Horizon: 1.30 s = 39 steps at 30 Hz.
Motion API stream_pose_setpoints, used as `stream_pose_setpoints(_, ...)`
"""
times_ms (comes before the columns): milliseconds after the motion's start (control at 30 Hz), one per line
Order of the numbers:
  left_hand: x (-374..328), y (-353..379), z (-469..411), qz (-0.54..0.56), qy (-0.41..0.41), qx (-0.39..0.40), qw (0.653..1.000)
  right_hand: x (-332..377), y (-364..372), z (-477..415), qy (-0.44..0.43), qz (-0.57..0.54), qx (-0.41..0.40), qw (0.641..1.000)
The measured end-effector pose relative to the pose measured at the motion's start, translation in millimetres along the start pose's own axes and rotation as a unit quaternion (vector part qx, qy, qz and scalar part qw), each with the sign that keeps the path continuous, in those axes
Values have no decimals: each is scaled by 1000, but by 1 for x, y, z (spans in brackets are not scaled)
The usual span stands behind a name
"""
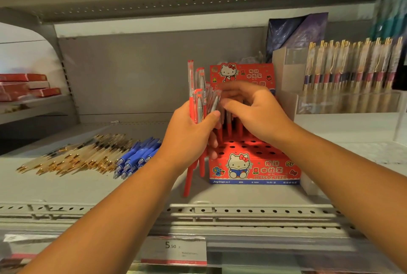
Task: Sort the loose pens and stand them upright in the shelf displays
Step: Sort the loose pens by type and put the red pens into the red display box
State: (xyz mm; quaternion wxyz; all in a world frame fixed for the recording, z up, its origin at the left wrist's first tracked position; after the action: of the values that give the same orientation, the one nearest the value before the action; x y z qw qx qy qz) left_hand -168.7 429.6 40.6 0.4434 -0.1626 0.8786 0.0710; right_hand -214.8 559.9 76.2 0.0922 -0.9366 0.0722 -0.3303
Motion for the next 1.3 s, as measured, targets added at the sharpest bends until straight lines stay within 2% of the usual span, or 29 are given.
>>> stream_pose_setpoints(233,-1,7,3,23,-20,27,999,-1,0,0,44,-105,3,994)
stream_pose_setpoints(500,3,-1,-3,77,-49,-36,995,-10,4,-1,125,-232,-23,964)
stream_pose_setpoints(733,10,-13,-8,79,-72,-85,991,-12,-5,-6,171,-315,-106,927)
stream_pose_setpoints(933,13,-14,-8,62,-73,-89,991,-19,-37,-12,141,-241,-218,935)
stream_pose_setpoints(1067,11,-16,-9,5,-44,-95,995,-21,-43,-15,110,-185,-232,949)
stream_pose_setpoints(1167,10,-22,-12,-61,-6,-117,991,-18,-49,-17,50,-69,-242,967)
stream_pose_setpoints(1233,11,-21,-13,-70,-2,-110,991,-14,-49,-16,4,-11,-240,971)
stream_pose_setpoints(1300,13,-20,-12,-59,-13,-94,994,-9,-49,-15,-29,3,-237,971)
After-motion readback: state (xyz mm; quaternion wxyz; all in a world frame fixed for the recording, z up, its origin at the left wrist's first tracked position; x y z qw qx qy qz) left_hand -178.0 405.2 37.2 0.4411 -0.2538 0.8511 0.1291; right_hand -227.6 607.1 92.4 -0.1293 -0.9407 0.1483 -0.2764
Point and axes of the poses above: each hand's wrist, its own z-axis away from the middle knuckle, its own y-axis out of the palm, x = y × z, the point moved 8 cm from there along -z, towards the middle knuckle, and after that the axes turned 11 degrees about -x, right-handed, at the moved point
